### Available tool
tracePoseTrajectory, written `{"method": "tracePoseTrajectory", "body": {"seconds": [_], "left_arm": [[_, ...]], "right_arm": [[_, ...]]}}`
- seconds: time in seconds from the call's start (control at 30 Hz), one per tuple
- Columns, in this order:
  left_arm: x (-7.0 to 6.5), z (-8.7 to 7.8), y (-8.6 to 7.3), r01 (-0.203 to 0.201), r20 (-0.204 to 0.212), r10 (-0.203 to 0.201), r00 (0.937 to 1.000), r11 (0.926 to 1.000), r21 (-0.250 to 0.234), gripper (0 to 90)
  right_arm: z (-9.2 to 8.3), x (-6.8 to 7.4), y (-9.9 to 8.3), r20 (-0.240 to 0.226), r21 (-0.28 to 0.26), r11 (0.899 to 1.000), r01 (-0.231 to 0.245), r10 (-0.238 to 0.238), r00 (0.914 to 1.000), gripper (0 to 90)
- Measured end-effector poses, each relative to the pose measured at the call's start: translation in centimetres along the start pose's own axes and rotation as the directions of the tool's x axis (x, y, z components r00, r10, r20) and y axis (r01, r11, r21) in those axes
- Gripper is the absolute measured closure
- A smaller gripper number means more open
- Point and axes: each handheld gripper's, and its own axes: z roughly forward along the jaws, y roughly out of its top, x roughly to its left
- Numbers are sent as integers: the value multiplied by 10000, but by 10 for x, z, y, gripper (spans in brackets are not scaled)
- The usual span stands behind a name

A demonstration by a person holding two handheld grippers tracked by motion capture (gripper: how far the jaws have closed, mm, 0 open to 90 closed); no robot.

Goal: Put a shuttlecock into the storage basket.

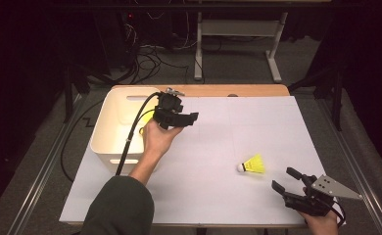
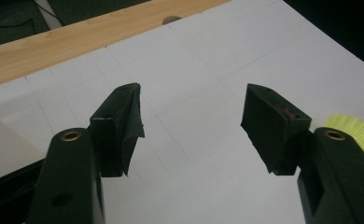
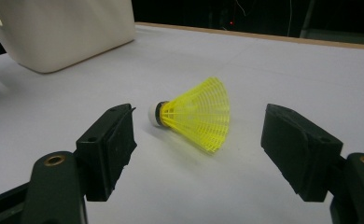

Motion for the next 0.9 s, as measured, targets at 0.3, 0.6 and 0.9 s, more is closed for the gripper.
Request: {"method": "tracePoseTrajectory", "body": {"seconds": [0.3, 0.6, 0.9], "left_arm": [[-6, 6, -2, -38, 77, 38, 10000, 10000, 14, 387], [-12, 8, -4, -109, 115, 110, 9999, 9999, -48, 387], [-19, 11, -6, -252, 106, 252, 9996, 9997, -36, 387]], "right_arm": [[0, 0, 0, -8, -6, 10000, -22, 22, 10000, 263], [0, 0, 0, -7, 8, 10000, -3, 3, 10000, 263], [0, 0, 0, -9, -6, 10000, -7, 7, 10000, 263]]}}
